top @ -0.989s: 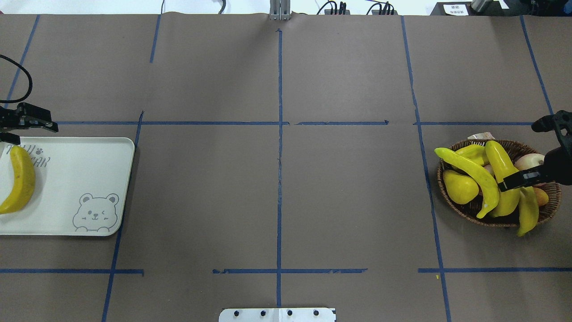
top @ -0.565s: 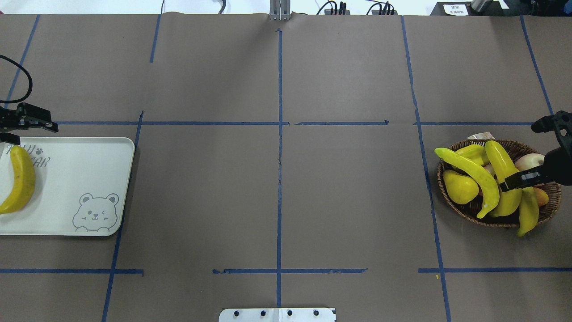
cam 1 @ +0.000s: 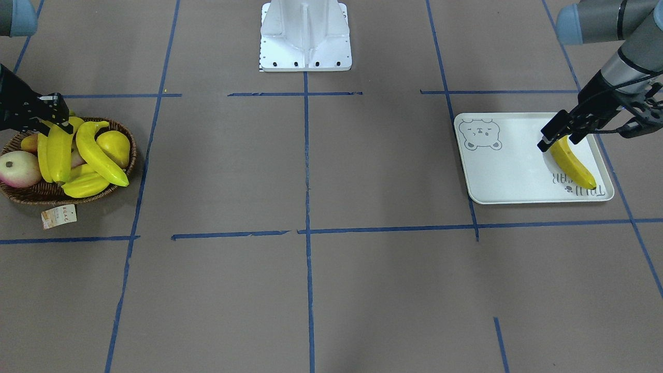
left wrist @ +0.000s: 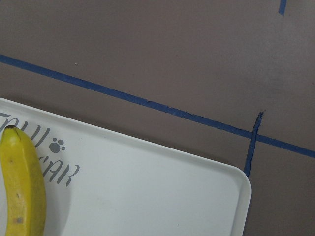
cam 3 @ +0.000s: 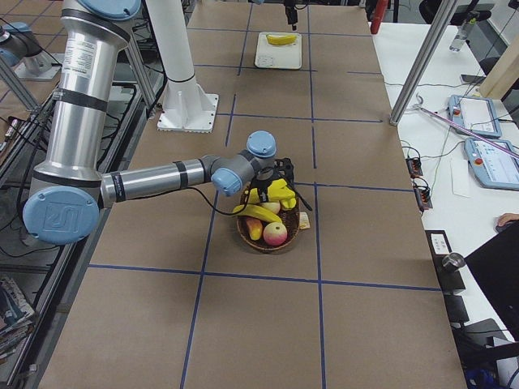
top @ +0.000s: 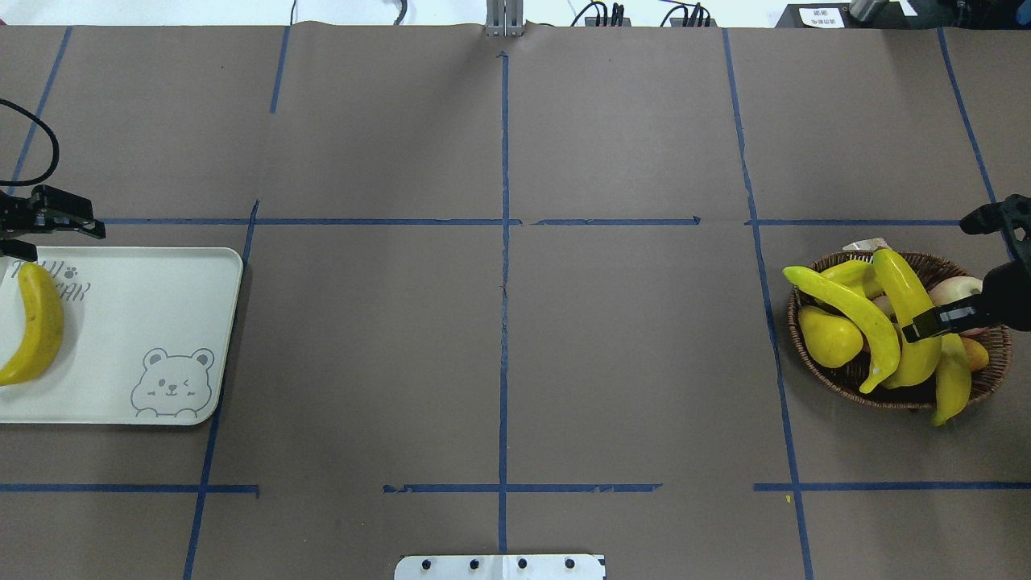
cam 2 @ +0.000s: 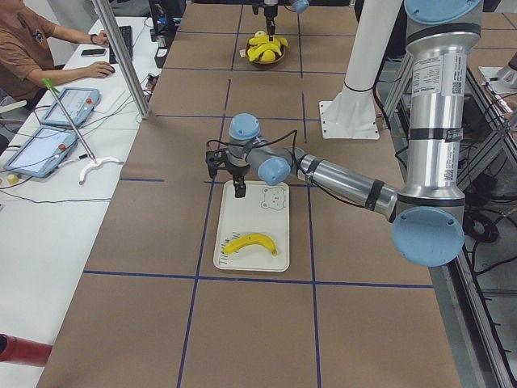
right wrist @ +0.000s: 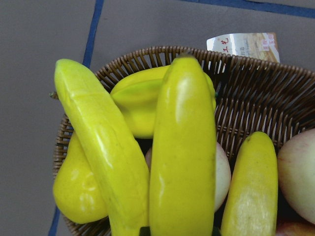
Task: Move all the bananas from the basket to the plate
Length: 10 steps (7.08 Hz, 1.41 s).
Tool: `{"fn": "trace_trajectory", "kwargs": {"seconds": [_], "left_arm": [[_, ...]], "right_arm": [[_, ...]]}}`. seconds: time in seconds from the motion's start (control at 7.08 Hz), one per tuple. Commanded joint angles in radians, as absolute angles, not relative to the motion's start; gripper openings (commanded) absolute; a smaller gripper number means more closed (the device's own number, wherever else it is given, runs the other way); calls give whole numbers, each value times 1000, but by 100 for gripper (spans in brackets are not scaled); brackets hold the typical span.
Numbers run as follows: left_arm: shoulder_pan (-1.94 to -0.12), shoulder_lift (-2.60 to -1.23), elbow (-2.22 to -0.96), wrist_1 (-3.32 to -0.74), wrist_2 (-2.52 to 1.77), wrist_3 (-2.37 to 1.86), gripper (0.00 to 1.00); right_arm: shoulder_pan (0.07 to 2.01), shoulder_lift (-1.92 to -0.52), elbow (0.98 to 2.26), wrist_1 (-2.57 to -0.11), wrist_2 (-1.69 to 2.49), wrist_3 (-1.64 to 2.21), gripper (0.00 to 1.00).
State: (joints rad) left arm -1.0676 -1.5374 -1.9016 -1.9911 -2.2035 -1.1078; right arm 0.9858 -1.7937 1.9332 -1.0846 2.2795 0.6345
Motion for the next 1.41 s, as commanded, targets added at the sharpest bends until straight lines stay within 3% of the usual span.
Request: {"fn": "trace_trajectory", "kwargs": {"seconds": [0.0, 0.57, 0.99, 1.27], "left_arm": [[-1068, -1545, -1901, -1991, -2204, -1109, 100], [-1068, -1546, -1901, -1991, -2206, -1111, 100], [-1068, -1546, -1902, -1991, -2207, -1111, 100], [-1068, -1548, -1904, -1991, -2207, -1111, 100]], "right_arm": [[1055, -1807, 1942, -1089, 2347, 618, 0], [1196, -1831, 2000, -1104, 2491, 594, 0], [1256, -1825, 2195, -1398, 2484, 496, 0], [1282, -1731, 2221, -1571, 2461, 436, 0]]}}
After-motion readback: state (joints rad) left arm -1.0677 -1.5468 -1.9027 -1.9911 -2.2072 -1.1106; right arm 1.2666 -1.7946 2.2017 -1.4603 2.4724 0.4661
